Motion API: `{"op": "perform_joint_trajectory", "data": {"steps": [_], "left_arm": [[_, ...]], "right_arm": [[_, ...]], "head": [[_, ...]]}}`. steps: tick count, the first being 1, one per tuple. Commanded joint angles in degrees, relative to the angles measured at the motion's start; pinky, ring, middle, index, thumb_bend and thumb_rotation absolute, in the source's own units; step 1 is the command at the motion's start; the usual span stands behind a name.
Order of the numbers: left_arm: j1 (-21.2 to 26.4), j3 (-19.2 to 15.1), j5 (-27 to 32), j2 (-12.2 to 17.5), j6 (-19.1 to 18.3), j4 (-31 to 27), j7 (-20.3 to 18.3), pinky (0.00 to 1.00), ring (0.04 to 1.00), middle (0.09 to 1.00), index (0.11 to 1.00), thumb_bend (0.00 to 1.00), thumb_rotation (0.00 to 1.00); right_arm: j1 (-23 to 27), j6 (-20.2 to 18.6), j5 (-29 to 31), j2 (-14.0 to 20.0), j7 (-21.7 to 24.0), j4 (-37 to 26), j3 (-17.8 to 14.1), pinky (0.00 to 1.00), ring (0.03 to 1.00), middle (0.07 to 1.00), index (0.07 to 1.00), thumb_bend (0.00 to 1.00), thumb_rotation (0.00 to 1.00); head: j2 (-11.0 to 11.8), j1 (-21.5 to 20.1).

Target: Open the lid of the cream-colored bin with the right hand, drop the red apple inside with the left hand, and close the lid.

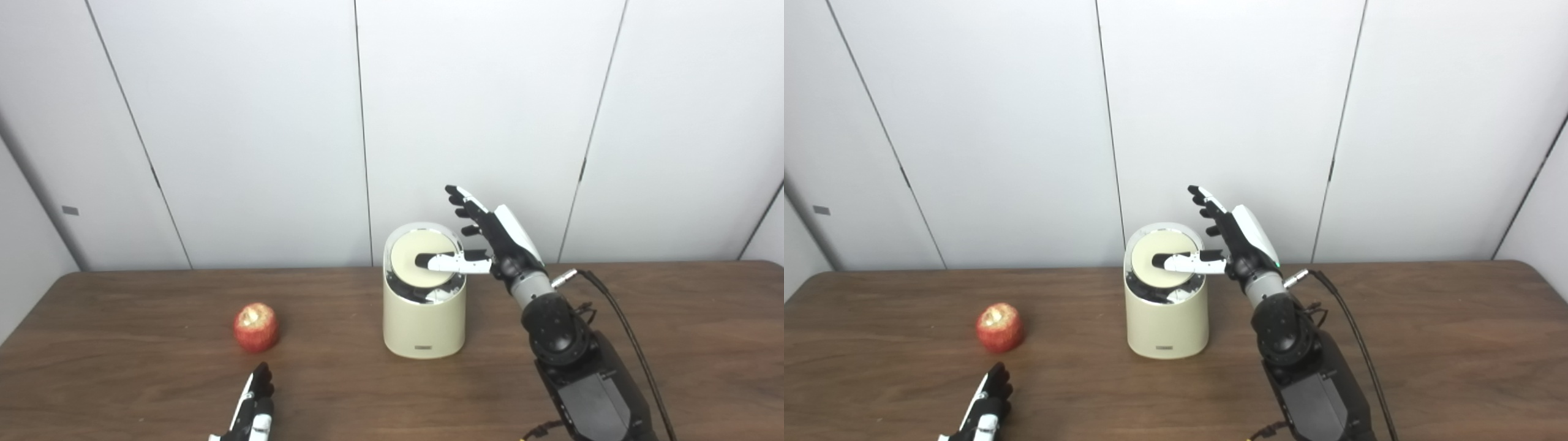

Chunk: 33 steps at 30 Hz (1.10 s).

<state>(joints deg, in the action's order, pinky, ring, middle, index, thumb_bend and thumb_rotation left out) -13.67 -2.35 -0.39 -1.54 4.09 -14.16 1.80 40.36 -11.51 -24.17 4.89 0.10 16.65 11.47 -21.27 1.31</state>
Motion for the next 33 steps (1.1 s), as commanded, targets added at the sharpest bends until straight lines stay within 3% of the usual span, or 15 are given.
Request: {"op": "perform_joint_trajectory", "data": {"steps": [1,14,20,33], "left_arm": [[-3.8,0.4,-1.2,-0.4,1.6,-0.2,0.5,1.00,0.979,0.979,1.000,0.44,0.83],[-3.9,0.7,-1.8,-1.0,1.5,-0.8,1.6,1.00,0.970,0.969,0.991,0.40,0.83],[-3.9,0.6,-1.3,-1.1,1.9,-0.8,1.7,1.00,0.973,0.976,0.997,0.39,0.83],[-4.1,0.8,-1.4,-1.2,2.0,-1.1,2.4,0.99,0.954,0.962,0.984,0.43,0.83]], "right_arm": [[4.2,1.8,-0.3,-0.6,-1.4,-0.4,-0.1,0.75,0.871,0.908,0.920,0.87,0.38],[6.1,2.6,-1.0,0.5,-0.1,2.7,1.5,0.79,0.885,0.912,0.919,0.90,0.35],[5.7,2.1,-1.9,1.8,0.0,2.8,2.1,0.79,0.878,0.901,0.916,0.89,0.27],[5.2,4.6,-3.1,4.7,-0.1,4.2,2.8,0.79,0.879,0.899,0.914,0.90,0.23]], "head": [[0.0,0.2],[-0.7,0.7],[-0.9,0.5],[-1.5,0.5]]}}
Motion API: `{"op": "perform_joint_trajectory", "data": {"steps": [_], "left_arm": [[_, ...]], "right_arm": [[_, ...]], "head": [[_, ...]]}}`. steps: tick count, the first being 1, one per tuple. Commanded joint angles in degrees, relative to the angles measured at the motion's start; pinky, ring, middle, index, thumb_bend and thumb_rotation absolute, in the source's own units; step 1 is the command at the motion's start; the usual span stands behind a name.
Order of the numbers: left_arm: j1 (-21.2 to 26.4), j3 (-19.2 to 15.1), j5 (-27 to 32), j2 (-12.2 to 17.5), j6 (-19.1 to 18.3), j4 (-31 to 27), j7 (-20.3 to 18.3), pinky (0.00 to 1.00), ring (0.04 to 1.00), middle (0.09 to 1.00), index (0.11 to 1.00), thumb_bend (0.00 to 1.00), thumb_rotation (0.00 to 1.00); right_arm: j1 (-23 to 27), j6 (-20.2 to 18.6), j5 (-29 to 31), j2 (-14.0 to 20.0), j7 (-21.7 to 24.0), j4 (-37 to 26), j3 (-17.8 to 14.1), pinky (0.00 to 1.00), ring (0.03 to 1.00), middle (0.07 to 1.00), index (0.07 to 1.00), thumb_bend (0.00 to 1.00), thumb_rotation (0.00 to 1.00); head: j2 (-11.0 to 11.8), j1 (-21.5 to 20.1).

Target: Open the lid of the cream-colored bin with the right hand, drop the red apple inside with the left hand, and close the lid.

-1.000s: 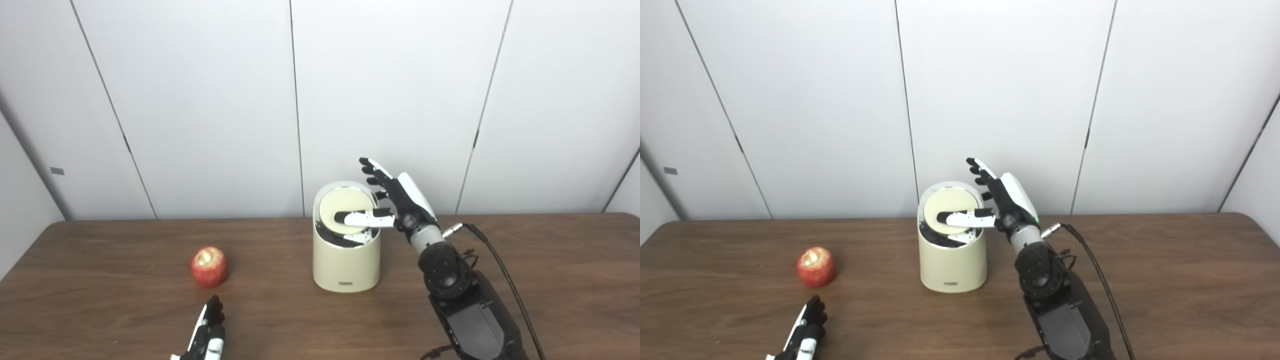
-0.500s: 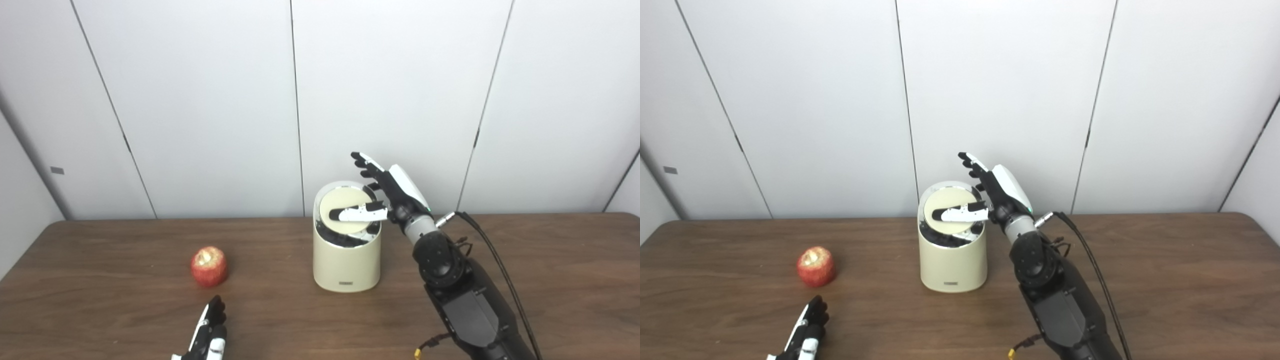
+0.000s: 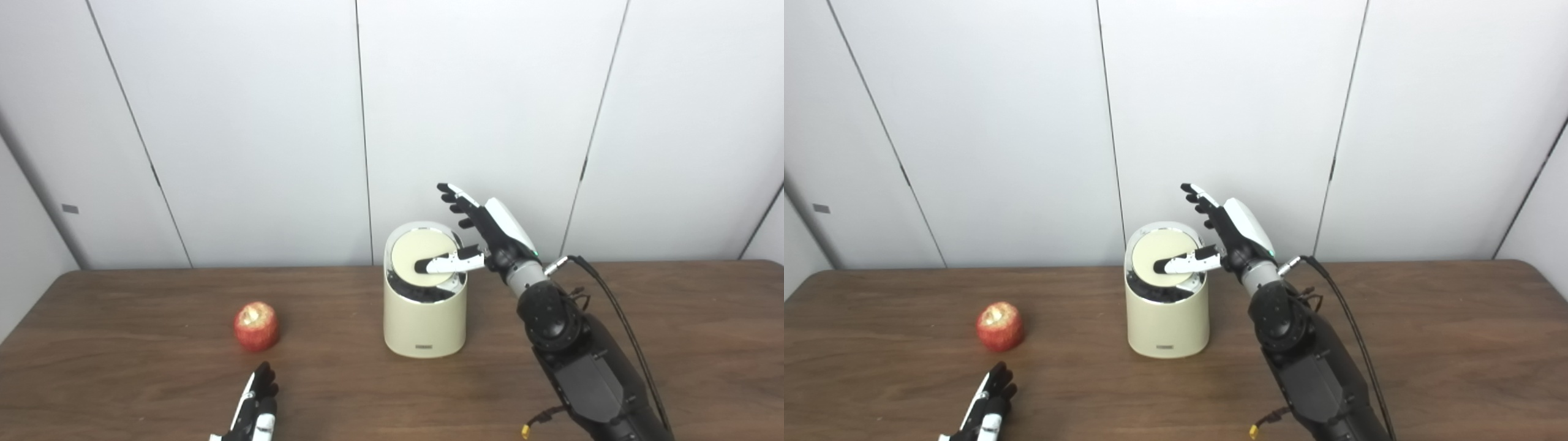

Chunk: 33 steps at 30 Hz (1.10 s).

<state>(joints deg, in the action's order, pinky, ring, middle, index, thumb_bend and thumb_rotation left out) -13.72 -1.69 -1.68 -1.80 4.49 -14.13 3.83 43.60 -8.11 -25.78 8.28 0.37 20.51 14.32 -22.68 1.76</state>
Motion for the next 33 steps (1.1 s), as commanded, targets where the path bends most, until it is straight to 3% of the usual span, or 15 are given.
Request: {"op": "perform_joint_trajectory", "data": {"steps": [1,9,16,20,24,27,32,33], "left_arm": [[-4.1,0.1,0.1,-1.0,1.8,-1.2,0.3,0.99,0.954,0.963,0.983,0.43,0.83],[-4.4,0.3,0.3,-1.5,3.0,-1.4,0.8,0.98,0.950,0.961,0.979,0.43,0.81],[-5.3,1.1,-0.9,-1.8,2.9,-2.9,1.4,0.97,0.945,0.958,0.971,0.43,0.81],[-5.5,1.4,-0.8,-1.5,3.1,-3.0,1.4,0.97,0.944,0.957,0.969,0.43,0.81],[-5.6,1.6,-1.2,-1.4,2.7,-3.4,1.4,0.97,0.947,0.957,0.965,0.43,0.81],[-5.4,1.7,-1.4,-1.3,2.6,-3.2,1.4,0.97,0.949,0.954,0.962,0.44,0.82],[-4.9,1.6,-1.0,-1.1,3.3,-2.2,1.3,0.97,0.946,0.951,0.962,0.41,0.81],[-4.8,1.5,-0.7,-1.1,3.4,-2.0,1.2,0.97,0.946,0.951,0.962,0.41,0.81]], "right_arm": [[1.9,1.3,-1.5,1.4,-0.4,0.4,0.1,0.79,0.879,0.899,0.914,0.91,0.23],[2.0,3.4,-2.6,2.4,0.4,1.3,1.9,0.81,0.893,0.904,0.910,0.93,0.22],[2.0,4.5,-9.2,5.6,0.7,0.1,7.2,0.92,0.933,0.920,0.909,0.92,0.18],[1.4,4.9,-8.9,5.6,0.5,-0.2,7.2,0.94,0.947,0.926,0.908,0.93,0.19],[1.0,5.3,-6.8,4.5,-0.3,-0.1,5.3,0.91,0.913,0.906,0.897,0.93,0.22],[0.5,4.2,-2.1,2.6,0.1,-0.8,1.7,0.87,0.900,0.902,0.895,0.94,0.23],[-0.4,-0.4,9.1,-1.2,2.7,-3.3,-6.2,0.84,0.919,0.911,0.897,0.88,0.31],[-0.7,-2.9,14.8,-3.0,3.9,-4.2,-9.9,0.85,0.924,0.914,0.898,0.88,0.32]], "head": [[-0.3,0.2],[-0.7,1.0],[-1.6,1.6],[-1.7,1.7],[-1.7,1.7],[-1.8,1.5],[-1.4,1.1],[-1.4,0.9]]}}
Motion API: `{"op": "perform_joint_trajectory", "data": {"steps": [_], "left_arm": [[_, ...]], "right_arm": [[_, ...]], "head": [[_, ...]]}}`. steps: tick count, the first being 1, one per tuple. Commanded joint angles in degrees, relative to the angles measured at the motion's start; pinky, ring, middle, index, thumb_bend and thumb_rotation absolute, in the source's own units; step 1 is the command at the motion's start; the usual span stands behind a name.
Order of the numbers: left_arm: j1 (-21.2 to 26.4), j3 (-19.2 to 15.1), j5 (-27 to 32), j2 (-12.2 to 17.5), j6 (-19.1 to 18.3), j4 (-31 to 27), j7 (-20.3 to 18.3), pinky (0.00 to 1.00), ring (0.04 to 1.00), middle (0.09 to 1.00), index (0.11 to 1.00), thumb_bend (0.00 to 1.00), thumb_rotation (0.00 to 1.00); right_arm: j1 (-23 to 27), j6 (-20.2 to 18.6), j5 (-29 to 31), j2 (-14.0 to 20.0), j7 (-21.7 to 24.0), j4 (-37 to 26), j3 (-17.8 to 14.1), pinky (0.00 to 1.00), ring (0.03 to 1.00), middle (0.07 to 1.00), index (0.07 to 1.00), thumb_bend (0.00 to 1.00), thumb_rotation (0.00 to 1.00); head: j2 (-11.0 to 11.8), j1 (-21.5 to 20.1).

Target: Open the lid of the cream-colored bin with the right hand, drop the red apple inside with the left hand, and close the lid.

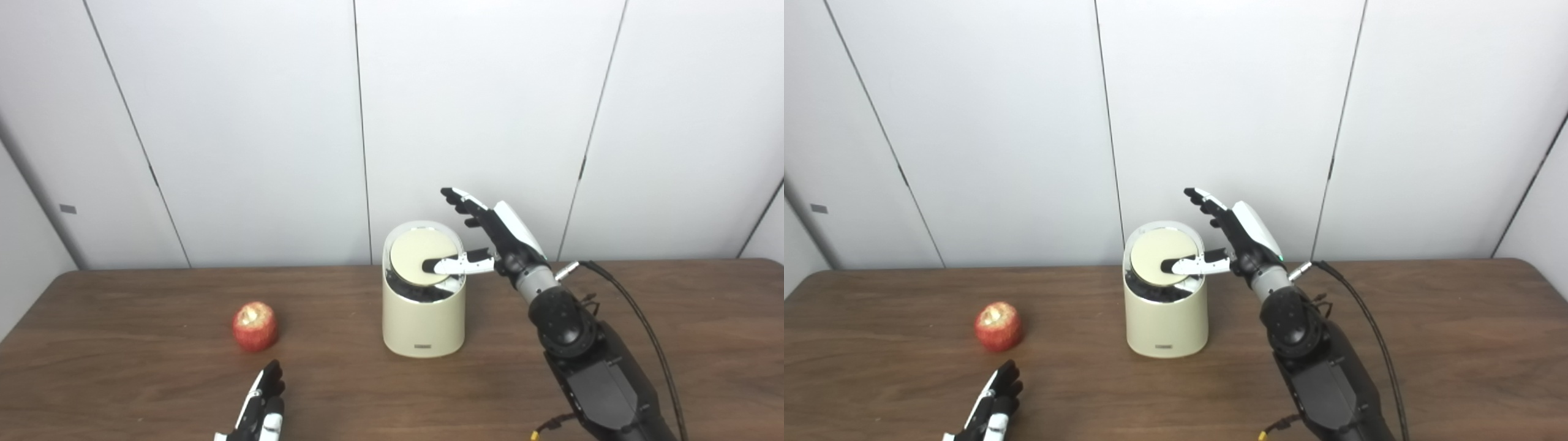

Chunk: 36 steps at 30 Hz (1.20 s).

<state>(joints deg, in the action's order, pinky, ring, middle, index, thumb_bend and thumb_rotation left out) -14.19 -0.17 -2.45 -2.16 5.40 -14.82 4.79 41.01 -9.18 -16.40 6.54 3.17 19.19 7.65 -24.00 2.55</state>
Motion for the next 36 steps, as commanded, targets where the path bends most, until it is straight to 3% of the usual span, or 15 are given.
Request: {"op": "perform_joint_trajectory", "data": {"steps": [1,3,6,11,15,19,22,26,30,34,36], "left_arm": [[-4.3,0.0,0.5,-0.7,2.9,-1.0,0.1,0.97,0.948,0.952,0.962,0.40,0.80],[-4.3,-0.1,1.2,-0.6,3.3,-0.8,-0.2,0.97,0.950,0.956,0.964,0.38,0.79],[-4.2,-0.1,1.1,-0.4,3.0,-0.6,-0.4,0.97,0.947,0.954,0.966,0.38,0.79],[-4.1,-0.3,0.7,-0.2,2.9,-0.7,-0.3,0.97,0.937,0.946,0.955,0.39,0.78],[-4.2,-0.4,1.3,-0.2,3.3,-0.5,-0.4,0.98,0.947,0.950,0.954,0.39,0.77],[-4.0,-0.5,0.7,0.1,3.7,-0.4,-0.5,0.99,0.948,0.951,0.956,0.38,0.78],[-4.0,-0.6,0.9,0.1,3.9,-0.4,-0.5,0.98,0.945,0.952,0.959,0.38,0.78],[-3.9,-0.9,1.0,0.2,4.3,-0.4,-0.7,0.99,0.945,0.955,0.963,0.38,0.79],[-3.9,-1.3,1.9,0.4,4.2,-0.5,-1.1,1.00,0.957,0.960,0.969,0.39,0.79],[-3.9,-1.6,2.8,0.4,4.9,-0.3,-1.3,0.98,0.953,0.957,0.966,0.39,0.78],[-3.9,-1.7,3.0,0.6,4.6,-0.4,-1.6,0.98,0.956,0.960,0.970,0.40,0.79]], "right_arm": [[1.8,-5.7,12.2,-3.6,2.0,-4.0,-7.7,0.88,0.943,0.933,0.901,0.85,0.29],[1.7,-13.1,22.4,-7.1,3.1,-6.0,-14.8,0.97,0.956,0.951,0.893,0.83,0.22],[0.6,-17.5,30.3,-7.9,5.3,-7.8,-18.2,1.00,0.973,0.974,0.899,0.80,0.18],[-2.6,-17.7,36.0,-5.9,4.7,-10.9,-16.0,1.00,0.982,0.960,0.885,0.83,0.15],[-5.7,-17.7,35.6,-4.2,2.2,-15.2,-13.0,1.00,0.958,0.956,0.875,0.83,0.18],[-9.5,-17.6,32.8,-1.7,2.0,-20.6,-10.6,1.00,0.951,0.946,0.872,0.78,0.29],[-12.5,-16.5,32.5,0.0,3.4,-23.3,-10.5,1.00,0.959,0.945,0.895,0.75,0.60],[-16.8,-14.7,31.4,2.6,5.1,-26.7,-10.2,1.00,0.993,0.981,0.946,0.73,0.86],[-21.2,-11.6,27.6,4.5,4.8,-30.0,-9.4,1.00,1.000,0.983,0.942,0.68,0.93],[-25.7,-7.2,24.1,5.1,4.1,-31.9,-9.1,1.00,1.000,0.976,0.937,0.74,0.92],[-28.1,-4.4,23.8,4.6,4.1,-31.7,-9.4,1.00,1.000,0.992,0.976,0.71,0.91]], "head": [[0.0,-0.1],[0.1,-0.2],[0.1,0.0],[-0.2,-0.9],[-0.4,-1.2],[-0.7,-1.6],[-1.0,-1.8],[-1.5,-2.1],[-1.9,-2.7],[-2.1,-3.4],[-2.2,-3.8]]}}
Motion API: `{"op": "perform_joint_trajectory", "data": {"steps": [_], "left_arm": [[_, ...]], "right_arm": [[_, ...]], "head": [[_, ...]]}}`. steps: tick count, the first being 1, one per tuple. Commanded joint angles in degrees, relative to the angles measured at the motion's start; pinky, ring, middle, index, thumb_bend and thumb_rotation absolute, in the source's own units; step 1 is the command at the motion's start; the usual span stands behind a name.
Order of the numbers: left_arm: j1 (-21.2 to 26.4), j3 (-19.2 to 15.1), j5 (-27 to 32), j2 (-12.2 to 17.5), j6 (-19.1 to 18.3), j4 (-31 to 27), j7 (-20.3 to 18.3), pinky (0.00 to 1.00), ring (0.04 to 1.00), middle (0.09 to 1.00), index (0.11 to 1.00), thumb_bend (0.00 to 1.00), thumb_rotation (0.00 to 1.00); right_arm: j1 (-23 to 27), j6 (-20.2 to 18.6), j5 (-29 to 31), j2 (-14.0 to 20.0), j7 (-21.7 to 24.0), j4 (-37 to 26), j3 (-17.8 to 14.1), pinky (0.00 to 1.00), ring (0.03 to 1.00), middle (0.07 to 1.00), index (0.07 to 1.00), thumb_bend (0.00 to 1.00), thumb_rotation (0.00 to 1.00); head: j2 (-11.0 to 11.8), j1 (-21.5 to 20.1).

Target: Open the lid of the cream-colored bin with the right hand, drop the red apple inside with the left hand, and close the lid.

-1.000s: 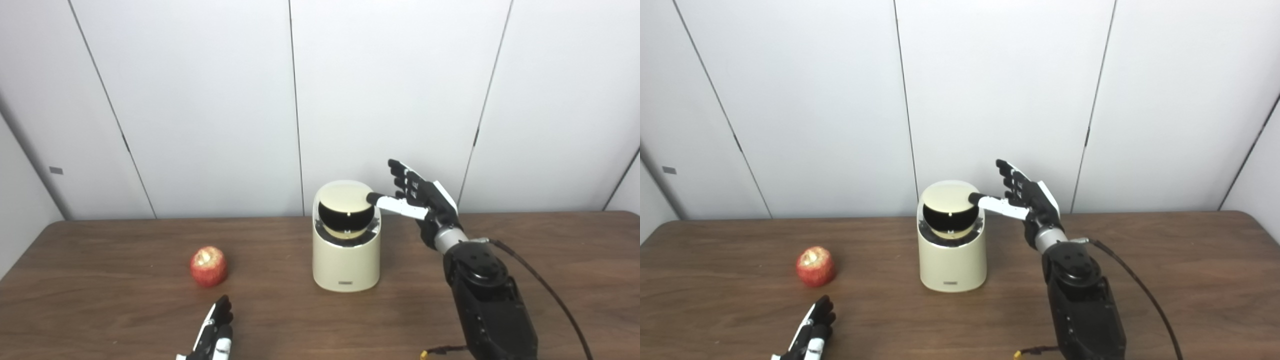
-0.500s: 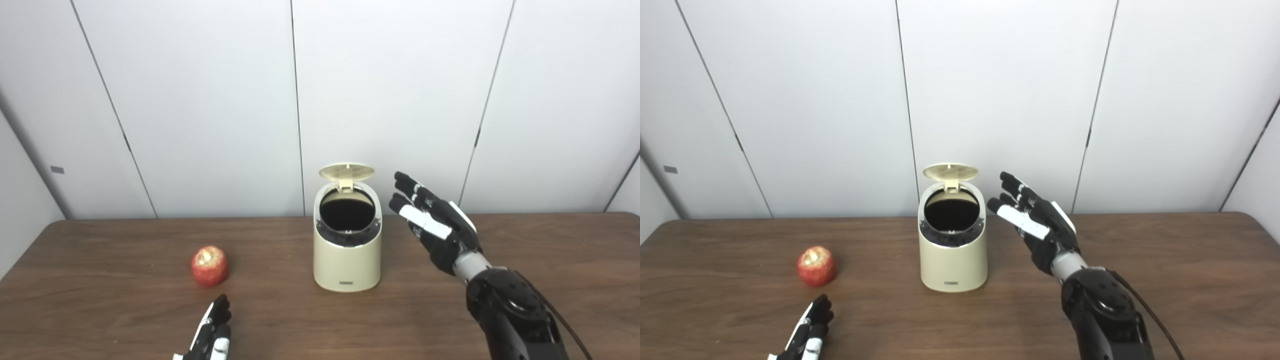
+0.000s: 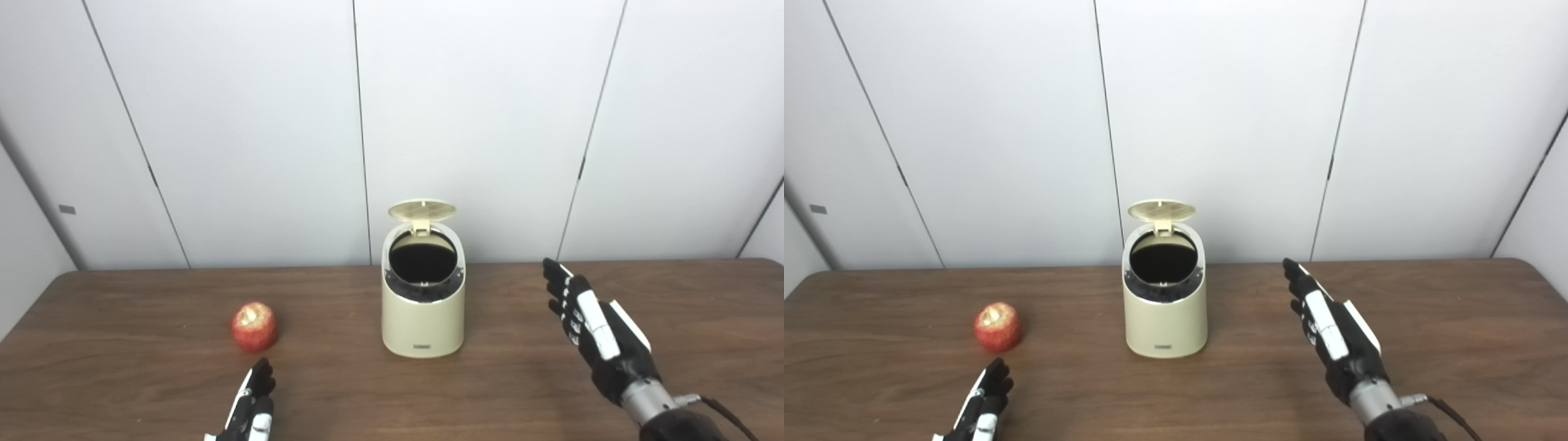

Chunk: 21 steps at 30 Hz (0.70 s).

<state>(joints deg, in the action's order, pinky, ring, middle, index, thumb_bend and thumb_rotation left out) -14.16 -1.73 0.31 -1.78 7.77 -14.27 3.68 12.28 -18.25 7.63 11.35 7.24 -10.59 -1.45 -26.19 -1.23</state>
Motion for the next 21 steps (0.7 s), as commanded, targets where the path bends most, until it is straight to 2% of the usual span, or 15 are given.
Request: {"op": "perform_joint_trajectory", "data": {"steps": [1,11,16,21], "left_arm": [[-3.9,-0.2,0.4,0.4,2.0,-1.0,-0.6,0.98,0.961,0.963,0.973,0.40,0.80],[-3.8,-1.2,1.1,0.5,1.5,-1.1,-1.2,0.96,0.957,0.956,0.959,0.47,0.79],[-3.9,-1.4,1.1,0.3,0.8,-1.7,-1.2,0.96,0.955,0.955,0.959,0.48,0.77],[-4.0,-1.3,1.1,0.2,0.4,-2.5,-1.2,0.94,0.956,0.960,0.963,0.46,0.76]], "right_arm": [[-0.4,5.9,0.0,-0.6,0.0,-1.6,-0.5,1.00,1.000,0.996,0.988,0.71,0.91],[-9.9,20.8,-0.2,-4.6,-1.2,1.4,-2.2,1.00,1.000,1.000,1.000,0.71,0.96],[-13.2,21.4,0.8,-6.8,-1.6,-1.0,-2.9,1.00,1.000,1.000,1.000,0.70,0.97],[-16.1,18.1,6.1,-7.7,-0.8,-2.8,-3.7,1.00,1.000,1.000,1.000,0.67,0.97]], "head": [[-0.1,-0.2],[-0.7,-0.2],[-1.4,0.4],[-1.4,0.4]]}}
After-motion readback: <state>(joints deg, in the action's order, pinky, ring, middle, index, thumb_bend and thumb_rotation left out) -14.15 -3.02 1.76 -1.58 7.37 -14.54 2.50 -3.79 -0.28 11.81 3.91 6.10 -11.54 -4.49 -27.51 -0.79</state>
